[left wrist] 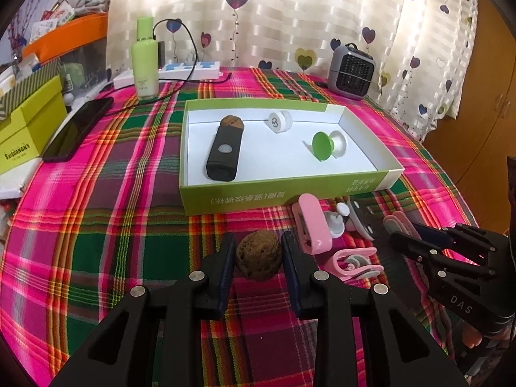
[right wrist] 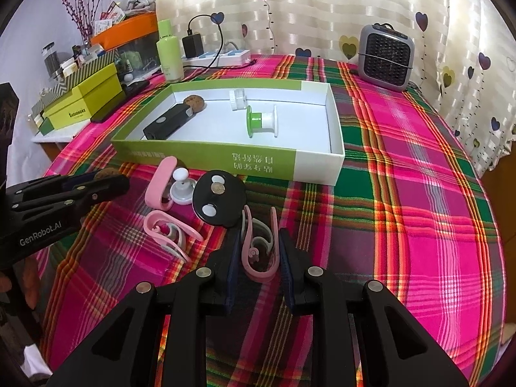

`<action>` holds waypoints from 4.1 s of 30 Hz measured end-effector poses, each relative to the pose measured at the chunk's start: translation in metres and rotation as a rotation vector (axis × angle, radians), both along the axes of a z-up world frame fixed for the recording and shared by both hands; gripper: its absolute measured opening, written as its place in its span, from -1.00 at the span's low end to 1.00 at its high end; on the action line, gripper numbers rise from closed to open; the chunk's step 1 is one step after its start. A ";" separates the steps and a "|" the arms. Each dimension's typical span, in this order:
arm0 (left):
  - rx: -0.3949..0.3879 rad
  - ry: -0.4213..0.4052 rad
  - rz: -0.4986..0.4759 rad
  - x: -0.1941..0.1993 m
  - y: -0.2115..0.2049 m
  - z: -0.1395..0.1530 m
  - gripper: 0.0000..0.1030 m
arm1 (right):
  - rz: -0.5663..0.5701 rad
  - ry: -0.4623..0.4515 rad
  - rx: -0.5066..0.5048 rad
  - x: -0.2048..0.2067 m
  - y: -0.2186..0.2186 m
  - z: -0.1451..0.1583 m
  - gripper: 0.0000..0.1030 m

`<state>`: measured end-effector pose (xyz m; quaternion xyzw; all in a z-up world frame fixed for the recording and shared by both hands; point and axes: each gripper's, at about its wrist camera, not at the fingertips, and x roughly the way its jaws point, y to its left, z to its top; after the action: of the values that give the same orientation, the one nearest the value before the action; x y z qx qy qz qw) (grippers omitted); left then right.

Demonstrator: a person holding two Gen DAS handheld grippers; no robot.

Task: Organize objects
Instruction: 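Carry the walnut and pink clip over the tray with both tools, then open both tools to drop the walnut and pink clip into the tray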

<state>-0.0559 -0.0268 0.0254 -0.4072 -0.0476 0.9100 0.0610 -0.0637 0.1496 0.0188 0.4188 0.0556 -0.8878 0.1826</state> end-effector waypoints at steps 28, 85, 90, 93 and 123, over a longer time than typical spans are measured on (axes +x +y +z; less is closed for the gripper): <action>0.010 0.042 -0.011 -0.034 0.009 0.037 -0.48 | -0.002 0.061 -0.051 -0.030 0.003 0.042 -0.54; -0.016 -0.050 0.007 -0.170 0.017 -0.005 -0.48 | 0.014 -0.043 -0.039 -0.176 -0.016 0.003 -0.54; -0.037 -0.061 -0.001 -0.172 0.020 -0.007 -0.48 | 0.020 -0.043 -0.028 -0.176 -0.018 0.002 -0.54; -0.042 -0.068 -0.001 -0.173 0.021 -0.007 -0.48 | 0.020 -0.040 -0.017 -0.176 -0.019 0.002 -0.54; -0.059 -0.089 -0.004 -0.176 0.021 -0.009 -0.47 | 0.050 -0.051 0.025 -0.179 -0.029 -0.002 -0.53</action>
<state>-0.2318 -0.0059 0.0168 -0.4489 -0.0226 0.8920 0.0488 -0.2428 0.1204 0.0171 0.4420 0.0723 -0.8712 0.2009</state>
